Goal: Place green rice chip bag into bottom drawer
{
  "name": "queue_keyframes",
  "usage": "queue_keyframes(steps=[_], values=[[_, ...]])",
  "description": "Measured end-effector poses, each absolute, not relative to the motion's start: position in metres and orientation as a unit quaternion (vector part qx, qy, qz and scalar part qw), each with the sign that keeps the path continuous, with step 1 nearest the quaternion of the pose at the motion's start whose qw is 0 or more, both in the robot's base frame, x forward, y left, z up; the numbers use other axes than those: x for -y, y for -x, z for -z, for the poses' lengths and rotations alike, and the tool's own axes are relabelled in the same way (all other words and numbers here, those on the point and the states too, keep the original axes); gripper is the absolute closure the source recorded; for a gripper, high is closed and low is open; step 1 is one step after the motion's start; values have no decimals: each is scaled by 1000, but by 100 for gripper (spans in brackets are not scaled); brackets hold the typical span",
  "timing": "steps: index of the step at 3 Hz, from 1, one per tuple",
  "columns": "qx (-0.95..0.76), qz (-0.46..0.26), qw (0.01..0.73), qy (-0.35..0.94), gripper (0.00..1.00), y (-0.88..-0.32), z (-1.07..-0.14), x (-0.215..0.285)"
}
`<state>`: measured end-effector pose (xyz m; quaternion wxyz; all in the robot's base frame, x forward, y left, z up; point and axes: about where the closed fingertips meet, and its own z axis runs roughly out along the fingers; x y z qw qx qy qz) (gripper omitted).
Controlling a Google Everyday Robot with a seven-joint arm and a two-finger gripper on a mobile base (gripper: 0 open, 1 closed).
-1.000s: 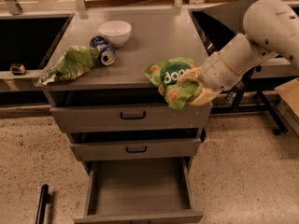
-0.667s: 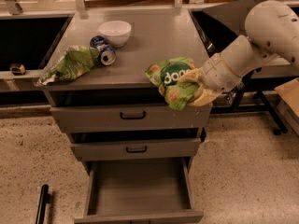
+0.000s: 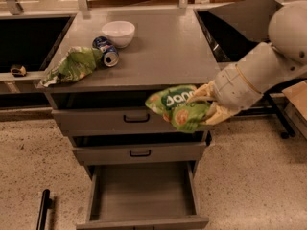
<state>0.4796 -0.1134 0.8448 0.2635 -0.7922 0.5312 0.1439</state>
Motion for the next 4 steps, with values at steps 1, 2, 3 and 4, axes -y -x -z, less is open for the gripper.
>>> queue_keyframes(steps=[1,2,3,4], values=[[-556,-182,239,775,100,-438,-813,120],[-559,-190,229,774,100,-429,-803,120],[-558,-204,239,768,100,-445,-787,118],[-589,-234,236,737,100,-458,-704,121]])
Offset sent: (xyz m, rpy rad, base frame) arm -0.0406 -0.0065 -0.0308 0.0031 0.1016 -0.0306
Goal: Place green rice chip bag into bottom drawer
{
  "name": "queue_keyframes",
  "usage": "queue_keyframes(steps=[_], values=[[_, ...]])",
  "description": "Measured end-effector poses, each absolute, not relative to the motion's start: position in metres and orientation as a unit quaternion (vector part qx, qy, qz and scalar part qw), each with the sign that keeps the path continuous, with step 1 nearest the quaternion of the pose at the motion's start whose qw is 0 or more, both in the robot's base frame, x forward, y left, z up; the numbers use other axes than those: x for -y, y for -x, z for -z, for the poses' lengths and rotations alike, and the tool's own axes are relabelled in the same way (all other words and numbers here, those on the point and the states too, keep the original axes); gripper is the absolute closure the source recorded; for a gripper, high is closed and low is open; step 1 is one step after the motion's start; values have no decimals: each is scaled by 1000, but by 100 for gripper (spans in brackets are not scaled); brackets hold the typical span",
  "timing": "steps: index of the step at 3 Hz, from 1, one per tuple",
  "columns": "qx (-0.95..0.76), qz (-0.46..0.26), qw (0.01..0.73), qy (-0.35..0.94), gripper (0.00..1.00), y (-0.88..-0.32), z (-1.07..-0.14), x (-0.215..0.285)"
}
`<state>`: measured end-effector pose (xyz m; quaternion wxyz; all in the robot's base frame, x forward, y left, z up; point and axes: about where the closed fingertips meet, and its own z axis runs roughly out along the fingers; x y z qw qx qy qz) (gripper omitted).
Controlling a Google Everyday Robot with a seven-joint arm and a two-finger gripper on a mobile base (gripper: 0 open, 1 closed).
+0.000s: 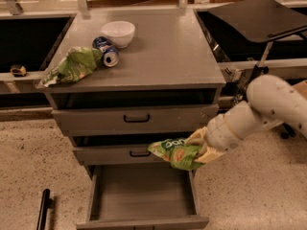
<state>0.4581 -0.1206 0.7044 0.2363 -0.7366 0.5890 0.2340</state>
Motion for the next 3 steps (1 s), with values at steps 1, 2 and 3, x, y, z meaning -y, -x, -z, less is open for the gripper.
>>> queue_keyframes(steps=[1,2,3], values=[[-627,-240,234,703,100,-475,-604,123],[-637,-233,246,692,100,-488,-585,121],[-650,-243,215,687,100,-487,-574,117]])
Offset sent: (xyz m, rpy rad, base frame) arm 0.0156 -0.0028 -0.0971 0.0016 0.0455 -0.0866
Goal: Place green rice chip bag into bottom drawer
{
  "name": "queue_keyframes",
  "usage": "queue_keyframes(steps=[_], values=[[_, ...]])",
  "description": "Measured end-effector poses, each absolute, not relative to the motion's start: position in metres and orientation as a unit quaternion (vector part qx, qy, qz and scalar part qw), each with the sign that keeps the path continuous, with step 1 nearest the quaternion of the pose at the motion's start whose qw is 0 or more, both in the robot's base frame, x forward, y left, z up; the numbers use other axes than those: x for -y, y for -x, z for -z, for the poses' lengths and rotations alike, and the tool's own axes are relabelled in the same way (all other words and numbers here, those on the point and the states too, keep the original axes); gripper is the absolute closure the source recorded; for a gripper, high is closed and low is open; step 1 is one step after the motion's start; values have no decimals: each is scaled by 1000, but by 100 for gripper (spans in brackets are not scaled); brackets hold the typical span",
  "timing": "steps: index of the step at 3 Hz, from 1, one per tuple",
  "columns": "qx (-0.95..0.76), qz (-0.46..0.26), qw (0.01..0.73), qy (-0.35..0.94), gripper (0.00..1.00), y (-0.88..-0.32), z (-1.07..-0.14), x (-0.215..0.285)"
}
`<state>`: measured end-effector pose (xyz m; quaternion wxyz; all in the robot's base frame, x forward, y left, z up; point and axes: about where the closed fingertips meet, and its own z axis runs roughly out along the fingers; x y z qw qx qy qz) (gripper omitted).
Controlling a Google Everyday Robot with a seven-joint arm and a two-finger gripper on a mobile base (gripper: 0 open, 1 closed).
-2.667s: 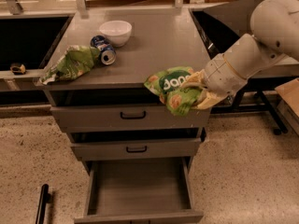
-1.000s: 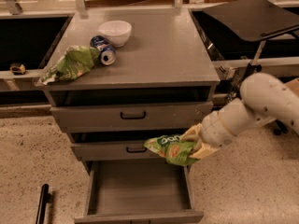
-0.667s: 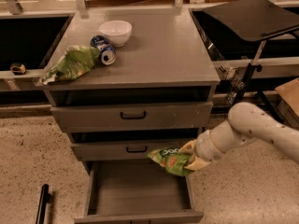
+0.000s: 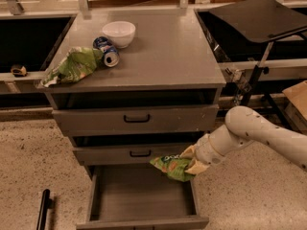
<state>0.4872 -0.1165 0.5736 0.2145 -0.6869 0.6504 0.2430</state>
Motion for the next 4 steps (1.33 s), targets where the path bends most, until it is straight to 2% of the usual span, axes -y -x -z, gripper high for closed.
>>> queue_keyframes(steps=[1,2,3,4], values=[[-673,-242,197,671,100,-493,-506,129],[-692,-246,210,646,100,-512,-412,130],[-696,-277,272,604,100,-524,-356,126],[-695,-303,273,592,82,-505,-316,119]])
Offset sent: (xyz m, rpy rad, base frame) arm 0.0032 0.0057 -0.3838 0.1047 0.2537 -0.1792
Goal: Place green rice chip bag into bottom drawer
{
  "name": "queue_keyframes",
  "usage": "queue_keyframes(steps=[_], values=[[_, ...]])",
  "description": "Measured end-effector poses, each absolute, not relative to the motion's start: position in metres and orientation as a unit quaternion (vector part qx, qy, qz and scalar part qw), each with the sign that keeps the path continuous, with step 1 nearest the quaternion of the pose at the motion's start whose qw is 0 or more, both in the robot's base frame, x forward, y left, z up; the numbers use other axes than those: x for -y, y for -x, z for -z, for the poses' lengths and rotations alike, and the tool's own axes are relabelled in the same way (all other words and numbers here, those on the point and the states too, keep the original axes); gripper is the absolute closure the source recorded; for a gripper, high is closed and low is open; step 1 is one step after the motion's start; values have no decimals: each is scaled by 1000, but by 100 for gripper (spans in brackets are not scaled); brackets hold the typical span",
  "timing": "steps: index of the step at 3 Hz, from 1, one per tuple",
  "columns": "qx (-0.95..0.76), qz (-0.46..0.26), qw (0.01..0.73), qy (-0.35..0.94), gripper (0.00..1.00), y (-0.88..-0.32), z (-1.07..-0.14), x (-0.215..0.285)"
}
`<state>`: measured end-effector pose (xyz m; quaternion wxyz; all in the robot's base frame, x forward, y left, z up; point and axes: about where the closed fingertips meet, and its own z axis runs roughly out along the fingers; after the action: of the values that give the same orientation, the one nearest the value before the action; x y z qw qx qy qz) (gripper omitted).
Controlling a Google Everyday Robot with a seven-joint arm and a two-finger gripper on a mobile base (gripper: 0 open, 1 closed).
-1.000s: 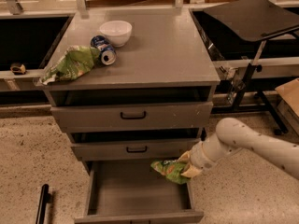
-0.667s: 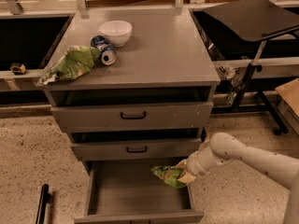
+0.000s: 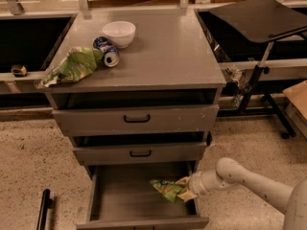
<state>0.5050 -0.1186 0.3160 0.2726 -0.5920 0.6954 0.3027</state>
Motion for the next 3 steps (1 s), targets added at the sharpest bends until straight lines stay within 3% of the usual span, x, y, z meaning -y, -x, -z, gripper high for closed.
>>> queue_keyframes(steps=[3], values=[[-696,-304,272,591,12,-504,-316,118]])
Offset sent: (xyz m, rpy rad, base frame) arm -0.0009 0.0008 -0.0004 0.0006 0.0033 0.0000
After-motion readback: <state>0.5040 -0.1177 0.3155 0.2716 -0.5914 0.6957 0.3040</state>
